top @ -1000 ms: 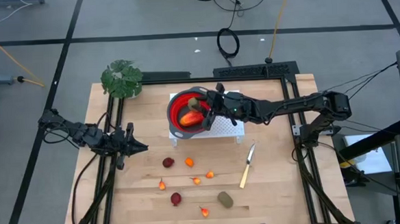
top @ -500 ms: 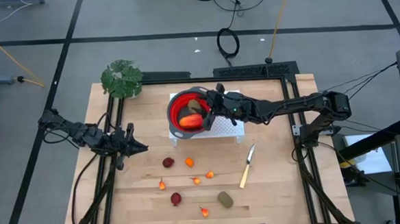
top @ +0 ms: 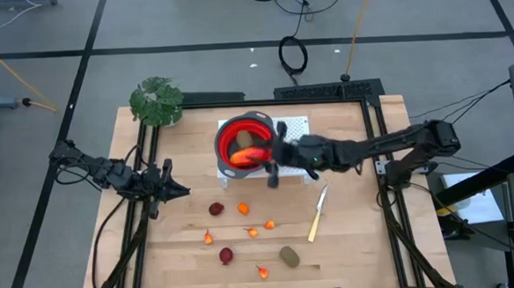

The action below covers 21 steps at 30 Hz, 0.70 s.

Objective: Pick & Place Fruit
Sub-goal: Put the brown kiwi into the orange strainer bowl on the shelf

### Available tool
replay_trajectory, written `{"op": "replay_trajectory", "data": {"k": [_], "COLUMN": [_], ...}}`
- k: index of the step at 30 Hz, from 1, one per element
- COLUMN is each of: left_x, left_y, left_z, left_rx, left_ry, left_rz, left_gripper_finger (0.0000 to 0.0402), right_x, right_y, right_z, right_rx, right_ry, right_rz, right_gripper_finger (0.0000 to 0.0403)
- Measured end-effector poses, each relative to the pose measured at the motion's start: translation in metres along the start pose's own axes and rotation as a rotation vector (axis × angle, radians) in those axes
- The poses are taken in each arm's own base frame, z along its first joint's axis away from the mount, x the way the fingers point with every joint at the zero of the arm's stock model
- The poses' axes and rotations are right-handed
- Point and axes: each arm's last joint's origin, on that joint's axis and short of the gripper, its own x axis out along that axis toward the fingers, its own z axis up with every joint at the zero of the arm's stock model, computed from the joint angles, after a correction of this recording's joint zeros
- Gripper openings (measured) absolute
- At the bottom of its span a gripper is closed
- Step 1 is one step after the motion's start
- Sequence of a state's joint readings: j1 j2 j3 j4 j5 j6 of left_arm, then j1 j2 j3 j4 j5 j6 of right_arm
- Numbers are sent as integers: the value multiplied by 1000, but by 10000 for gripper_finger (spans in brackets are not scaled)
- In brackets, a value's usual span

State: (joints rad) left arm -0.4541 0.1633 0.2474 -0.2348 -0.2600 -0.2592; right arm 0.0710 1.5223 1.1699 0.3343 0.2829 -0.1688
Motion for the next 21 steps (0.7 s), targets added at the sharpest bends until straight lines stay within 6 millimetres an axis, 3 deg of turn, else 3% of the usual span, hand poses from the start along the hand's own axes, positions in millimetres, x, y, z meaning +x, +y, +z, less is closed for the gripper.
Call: {"op": "replay_trajectory", "data": {"k": [11,21], "left_x": [0,0], "left_y": [0,0], "left_z": [0,0], "left_rx": [12,12], "left_ry": [-1,-1], "left_rz": [2,3], "left_gripper_finger": [24,24], "right_x": [-38,-58], "right_y": [56,84], "right_z": [25,32], "right_rx": [-33,-39], "right_ry": [-75,-98], "right_rz": [188,288], "right_gripper_finger": [9,11]}}
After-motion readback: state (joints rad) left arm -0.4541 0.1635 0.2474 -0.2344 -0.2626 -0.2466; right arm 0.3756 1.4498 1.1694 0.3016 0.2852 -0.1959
